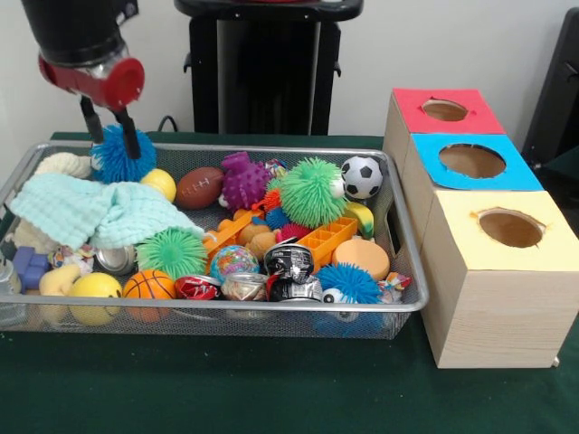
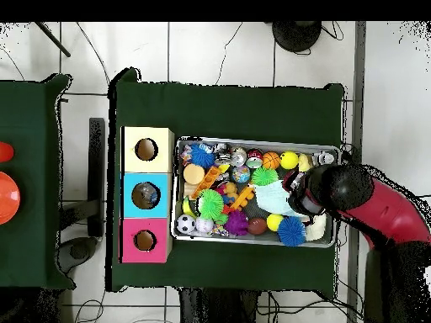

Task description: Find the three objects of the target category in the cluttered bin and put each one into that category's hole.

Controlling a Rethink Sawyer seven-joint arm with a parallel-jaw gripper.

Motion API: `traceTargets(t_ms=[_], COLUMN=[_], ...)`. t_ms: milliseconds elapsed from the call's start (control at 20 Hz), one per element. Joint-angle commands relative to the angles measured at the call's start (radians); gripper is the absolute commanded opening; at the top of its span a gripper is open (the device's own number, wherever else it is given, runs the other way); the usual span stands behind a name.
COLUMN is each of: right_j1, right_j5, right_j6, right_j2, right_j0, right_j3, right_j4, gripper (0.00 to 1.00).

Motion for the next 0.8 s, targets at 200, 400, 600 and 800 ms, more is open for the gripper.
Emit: traceTargets(t_ms=[200,400,600,800], right_j1=[0.087,0.093,0.063,0.050], right_j5=[-0.153,-0.186,-0.180,-0.168], right_j6=[0.264,0.292,0.339,0.364], right_j2=[-0.005,-0.016,-0.079,-0.130], right_j0=[0.106,0.149,0.232,0.295], right_j3=[0.137,0.163,0.164,0.174], right_j4=[0.070,0.111,0.126,0.154], gripper=[1.00,1.00,1.00,1.00])
